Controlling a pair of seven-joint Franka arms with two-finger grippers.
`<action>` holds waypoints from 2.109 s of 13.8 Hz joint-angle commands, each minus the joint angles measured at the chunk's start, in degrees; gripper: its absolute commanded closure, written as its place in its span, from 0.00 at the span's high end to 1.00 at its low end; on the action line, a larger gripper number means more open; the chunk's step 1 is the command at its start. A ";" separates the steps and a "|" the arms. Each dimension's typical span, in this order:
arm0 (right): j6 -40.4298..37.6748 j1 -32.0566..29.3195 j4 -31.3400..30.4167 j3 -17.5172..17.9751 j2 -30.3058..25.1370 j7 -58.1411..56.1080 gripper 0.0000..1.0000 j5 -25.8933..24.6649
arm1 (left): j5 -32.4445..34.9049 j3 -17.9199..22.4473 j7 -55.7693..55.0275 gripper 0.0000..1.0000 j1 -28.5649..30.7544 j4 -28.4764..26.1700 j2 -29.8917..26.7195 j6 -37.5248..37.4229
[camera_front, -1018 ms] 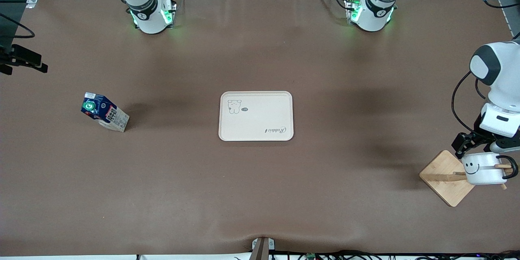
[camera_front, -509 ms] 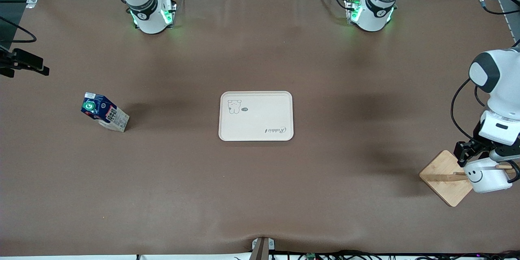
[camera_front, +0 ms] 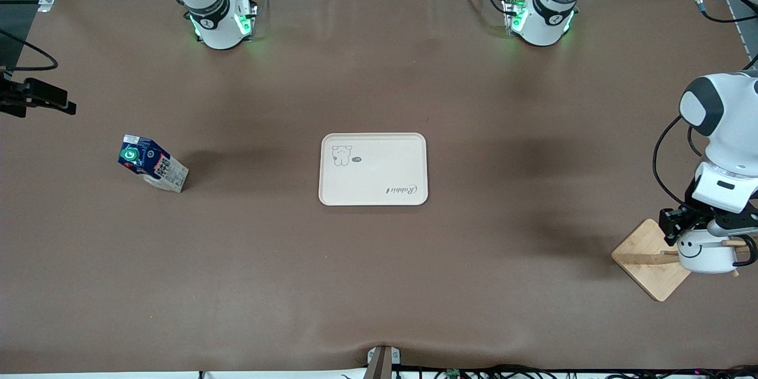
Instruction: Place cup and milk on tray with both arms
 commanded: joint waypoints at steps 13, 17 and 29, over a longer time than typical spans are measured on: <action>6.83 -3.09 -9.78 0.93 6.11 11.58 1.00 -2.51 | 1.37 -2.12 -0.17 0.00 -0.65 0.54 -0.48 0.79; 14.58 -3.52 -17.34 0.93 5.76 7.97 1.00 -5.68 | 1.46 -3.61 -0.17 0.00 -0.65 0.45 -2.15 -2.10; 21.97 -1.51 -23.51 1.28 5.76 13.24 1.00 -0.58 | 1.46 -16.79 -8.24 0.00 -1.87 9.94 -5.05 -31.03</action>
